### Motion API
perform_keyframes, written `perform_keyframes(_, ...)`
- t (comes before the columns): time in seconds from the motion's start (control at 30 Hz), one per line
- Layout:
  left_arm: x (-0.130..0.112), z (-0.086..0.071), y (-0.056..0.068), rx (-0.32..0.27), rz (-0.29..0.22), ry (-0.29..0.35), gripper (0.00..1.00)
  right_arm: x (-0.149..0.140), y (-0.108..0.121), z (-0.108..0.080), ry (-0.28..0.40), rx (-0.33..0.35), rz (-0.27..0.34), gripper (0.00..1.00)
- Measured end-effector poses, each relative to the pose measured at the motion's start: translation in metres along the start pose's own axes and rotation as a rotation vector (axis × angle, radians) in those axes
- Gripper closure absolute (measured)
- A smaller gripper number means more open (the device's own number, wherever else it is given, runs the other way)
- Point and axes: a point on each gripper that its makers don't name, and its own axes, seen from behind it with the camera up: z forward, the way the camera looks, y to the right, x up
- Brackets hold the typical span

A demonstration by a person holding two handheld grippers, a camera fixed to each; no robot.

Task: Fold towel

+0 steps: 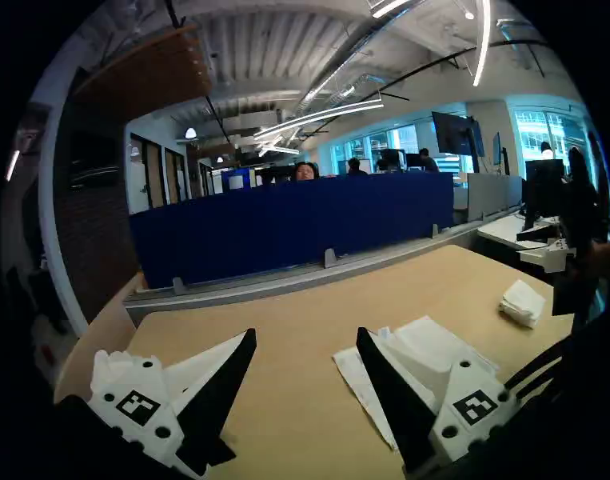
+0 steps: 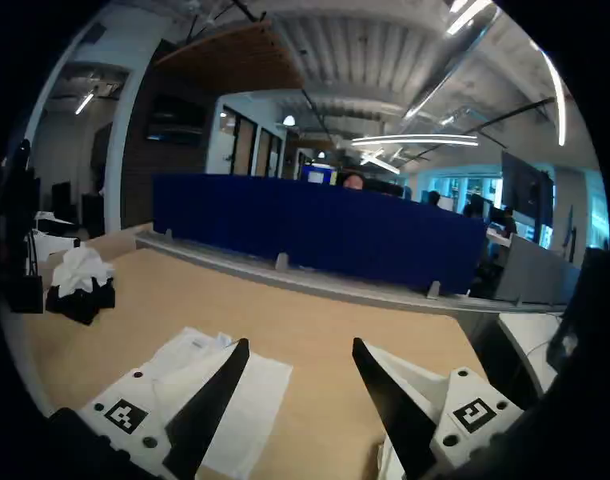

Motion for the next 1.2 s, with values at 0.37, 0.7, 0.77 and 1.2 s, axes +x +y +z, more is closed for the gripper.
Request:
perform_keyframes(0.37, -0.011, 0.000, 0.018, -0.079, 0.018, -0.072, 0.07, -0.015, -0.022, -0.007, -0.098, 0.112, -0.053, 0.00)
perform_keyframes(0.7, -0.030, 0.004, 0.032, -0.108, 0.049, -0.108, 0.07, -0.037, -0.032, -0.006, -0.143, 0.141, -0.075, 0.00)
perform_keyframes(0.77, -0.036, 0.004, 0.035, -0.113, 0.054, -0.119, 0.07, -0.044, -0.035, -0.005, -0.153, 0.146, -0.078, 0.00)
perform_keyframes(1.2, -0.081, 0.008, 0.059, -0.157, 0.075, -0.190, 0.07, -0.089, -0.044, -0.002, -0.227, 0.169, -0.096, 0.00)
